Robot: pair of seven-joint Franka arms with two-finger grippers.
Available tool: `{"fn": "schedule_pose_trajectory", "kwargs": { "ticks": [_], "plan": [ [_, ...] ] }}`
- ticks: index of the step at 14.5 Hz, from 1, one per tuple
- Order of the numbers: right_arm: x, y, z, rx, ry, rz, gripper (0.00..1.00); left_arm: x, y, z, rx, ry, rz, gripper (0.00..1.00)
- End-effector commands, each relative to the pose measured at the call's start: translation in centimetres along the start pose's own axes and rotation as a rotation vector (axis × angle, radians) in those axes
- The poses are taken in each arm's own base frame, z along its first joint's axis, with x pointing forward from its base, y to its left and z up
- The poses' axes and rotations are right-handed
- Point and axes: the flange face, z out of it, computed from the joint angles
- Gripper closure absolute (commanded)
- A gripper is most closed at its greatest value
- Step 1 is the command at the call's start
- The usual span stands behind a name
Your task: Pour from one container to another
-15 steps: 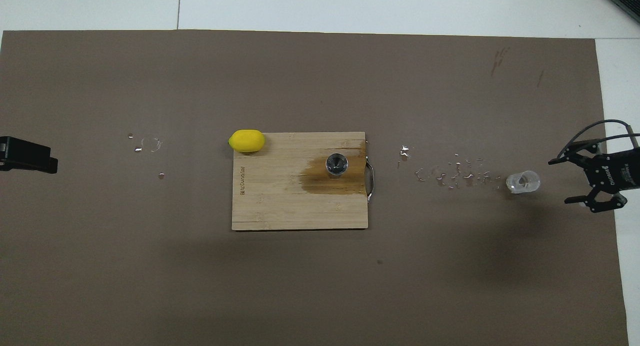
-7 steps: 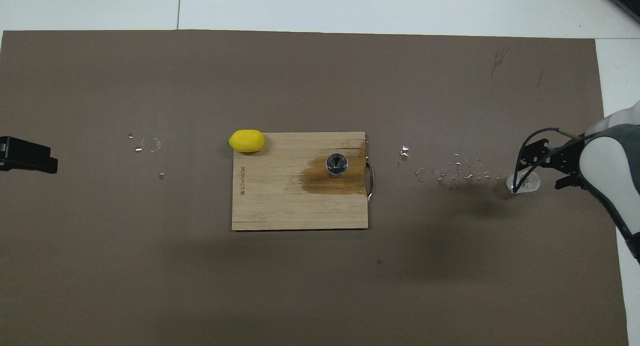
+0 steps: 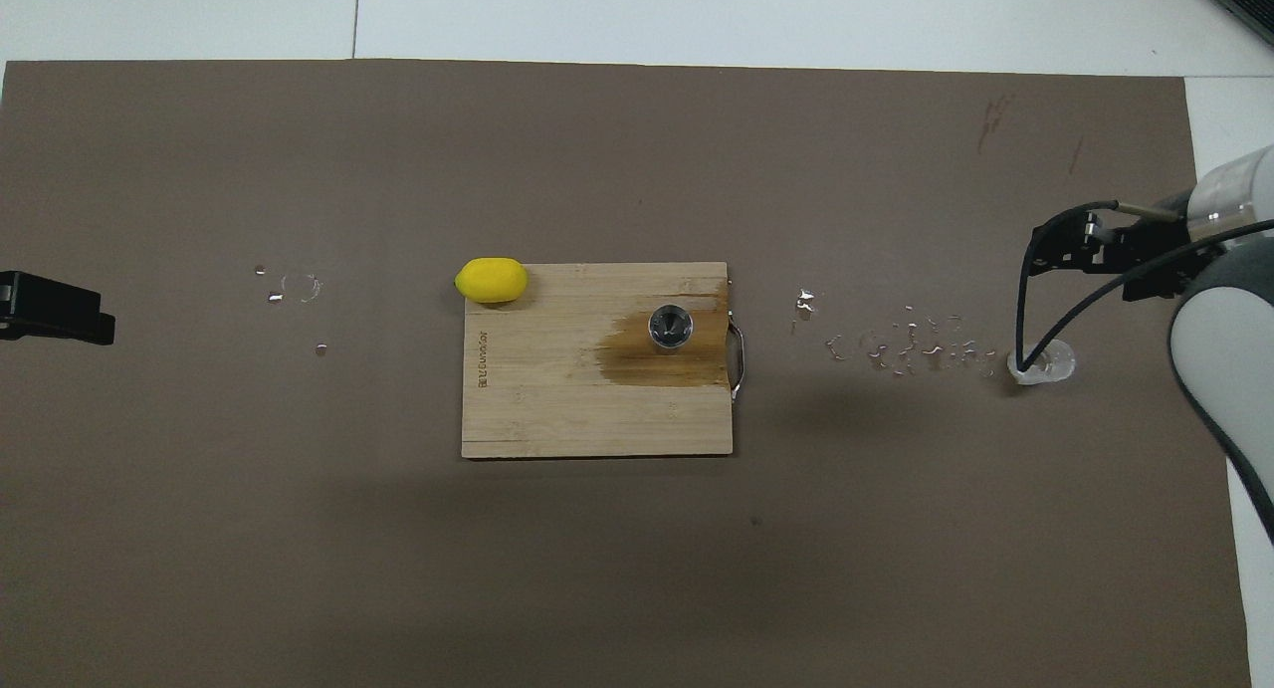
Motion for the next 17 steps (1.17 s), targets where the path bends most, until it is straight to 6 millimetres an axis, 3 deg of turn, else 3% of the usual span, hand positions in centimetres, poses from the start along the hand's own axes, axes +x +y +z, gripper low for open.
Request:
{"fn": "schedule_pose_trajectory", "kwargs": {
  "ticks": [1,5,10,17],
  "plan": [
    [0.8,0.3,-3.9,-0.034,0.018,-0.035,0.0,-0.4,0.0,0.1,-0.01,-0.003,-0.011,0.0],
    [-1.9,0.2,-8.0,-0.055,0.006,-0.046,0.0,-0.4,0.0,0.1,-0.01,-0.003,-0.011,0.0],
    [-3.8,0.2,-7.7,-0.055,-0.077,-0.138,0.0,-0.4,0.0,0.1,-0.01,-0.003,-0.011,0.0],
    [-4.0,-0.4,-7.4,-0.053,-0.076,-0.151,0.0,-0.4,0.0,0.1,-0.01,-0.003,-0.011,0.0]
  ]
}}
